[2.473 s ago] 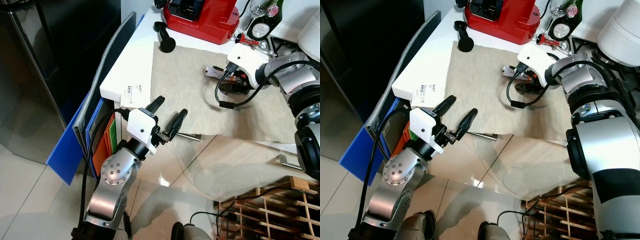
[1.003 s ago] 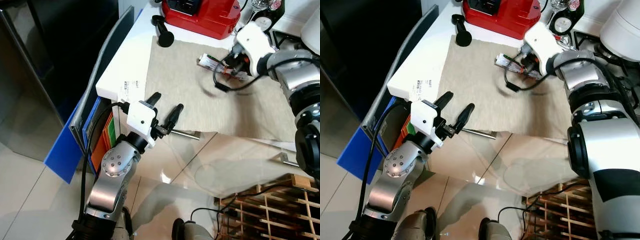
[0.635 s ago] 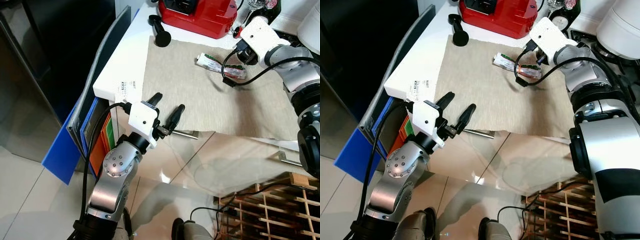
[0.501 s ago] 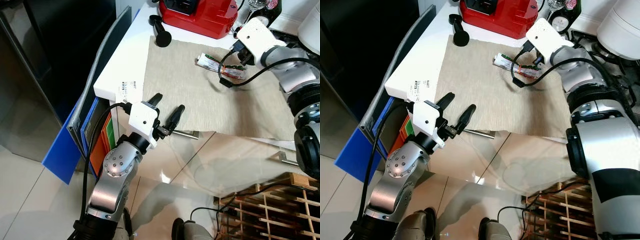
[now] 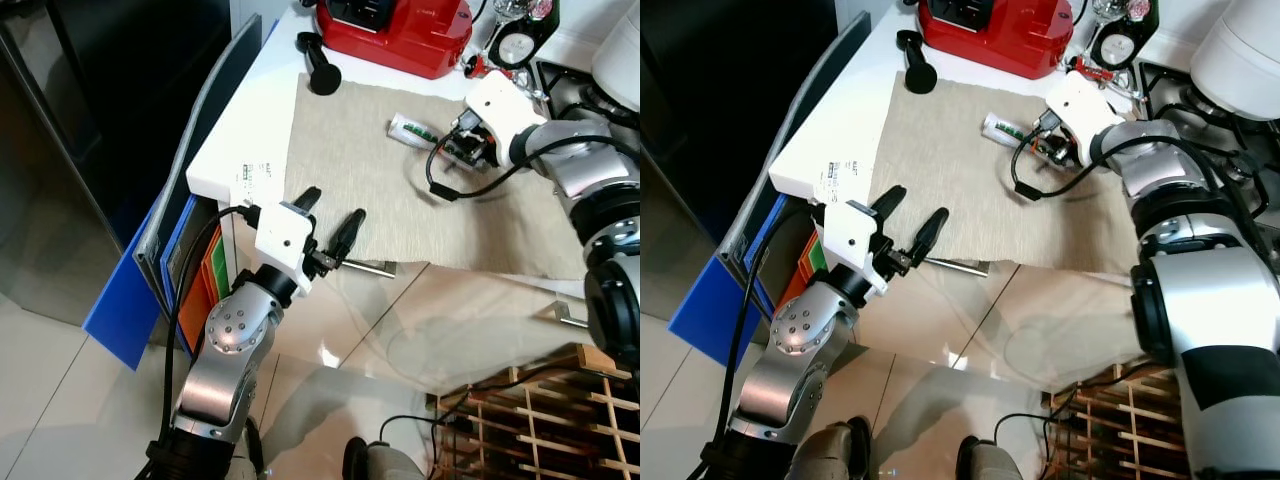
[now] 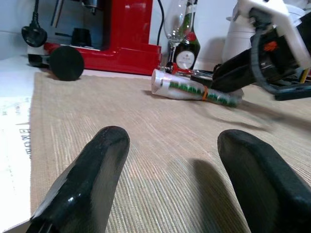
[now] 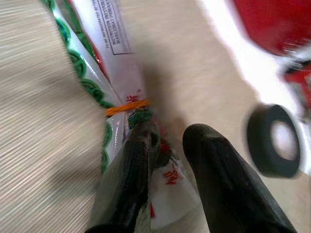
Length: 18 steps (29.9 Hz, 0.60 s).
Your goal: Restocking fridge
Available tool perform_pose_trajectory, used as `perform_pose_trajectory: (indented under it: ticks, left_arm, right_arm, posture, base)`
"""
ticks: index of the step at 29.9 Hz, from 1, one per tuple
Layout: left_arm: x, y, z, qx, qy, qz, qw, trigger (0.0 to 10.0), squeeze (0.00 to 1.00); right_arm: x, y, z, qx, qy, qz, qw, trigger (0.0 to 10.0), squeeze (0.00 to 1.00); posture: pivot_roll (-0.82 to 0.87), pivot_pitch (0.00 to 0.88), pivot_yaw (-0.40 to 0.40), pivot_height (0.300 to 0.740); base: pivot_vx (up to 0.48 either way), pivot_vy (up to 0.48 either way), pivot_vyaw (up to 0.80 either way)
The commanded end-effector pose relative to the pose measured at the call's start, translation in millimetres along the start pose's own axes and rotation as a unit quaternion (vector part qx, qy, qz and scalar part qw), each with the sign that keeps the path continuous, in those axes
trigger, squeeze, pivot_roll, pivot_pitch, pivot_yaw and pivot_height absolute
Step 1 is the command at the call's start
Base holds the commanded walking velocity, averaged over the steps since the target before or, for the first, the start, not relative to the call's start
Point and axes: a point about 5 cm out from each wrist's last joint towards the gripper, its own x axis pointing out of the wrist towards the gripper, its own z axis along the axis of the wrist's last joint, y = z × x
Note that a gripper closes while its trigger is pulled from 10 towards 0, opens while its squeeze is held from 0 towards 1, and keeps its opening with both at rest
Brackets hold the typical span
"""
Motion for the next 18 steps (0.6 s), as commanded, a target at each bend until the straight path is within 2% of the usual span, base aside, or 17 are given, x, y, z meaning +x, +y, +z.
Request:
perform_pose_trajectory:
  ticks: [1,6,10,12,13,14,18]
  left_arm:
    - [0.0,-4.6,-1.7,-0.011,0.005,-0.004,1.000,10.0,0.00]
    - [0.6,-2.8,-1.6,-0.011,0.006,-0.003,1.000,10.0,0.00]
    - [2.5,-1.9,-1.5,-0.011,0.005,-0.003,1.000,10.0,0.00]
    - [3.8,-2.2,-1.1,-0.012,0.004,-0.004,1.000,10.0,0.00]
    - [4.5,-2.6,-0.7,-0.012,0.003,-0.004,1.000,10.0,0.00]
    - [5.2,-3.1,-0.3,-0.013,0.001,-0.004,1.000,10.0,0.00]
    - [5.3,-2.9,-0.4,-0.014,0.001,-0.002,1.000,10.0,0.00]
  right_arm:
    - [8.8,22.8,-22.2,0.005,0.040,0.084,0.996,10.0,0.00]
    - [3.3,21.1,-5.6,-0.004,-0.007,0.138,0.990,10.0,0.00]
    - [-0.9,8.5,9.7,-0.018,-0.037,0.084,0.996,10.0,0.00]
    - [-0.8,1.2,16.9,-0.012,-0.055,0.024,0.998,10.0,0.00]
    - [-1.6,-3.7,19.4,-0.002,-0.060,-0.011,0.998,10.0,0.67]
    - [-2.7,-8.0,20.5,0.005,-0.059,-0.041,0.997,10.0,1.00]
    - [-1.1,-3.7,18.6,0.005,-0.053,-0.013,0.998,10.0,1.00]
  posture:
    - [0.12,0.193,-0.135,0.740]
    - [0.11,0.191,-0.132,0.740]
    - [0.10,0.185,-0.130,0.740]
    - [0.10,0.182,-0.133,0.740]
    - [0.10,0.182,-0.134,0.740]
    - [0.10,0.182,-0.134,0.740]
    - [0.10,0.179,-0.136,0.740]
  base:
    - [0.000,0.000,0.00]
    - [0.000,0.000,0.00]
    - [0.000,0.000,0.00]
    - [0.000,0.000,0.00]
    - [0.000,0.000,0.00]
    - [0.000,0.000,0.00]
    - [0.000,0.000,0.00]
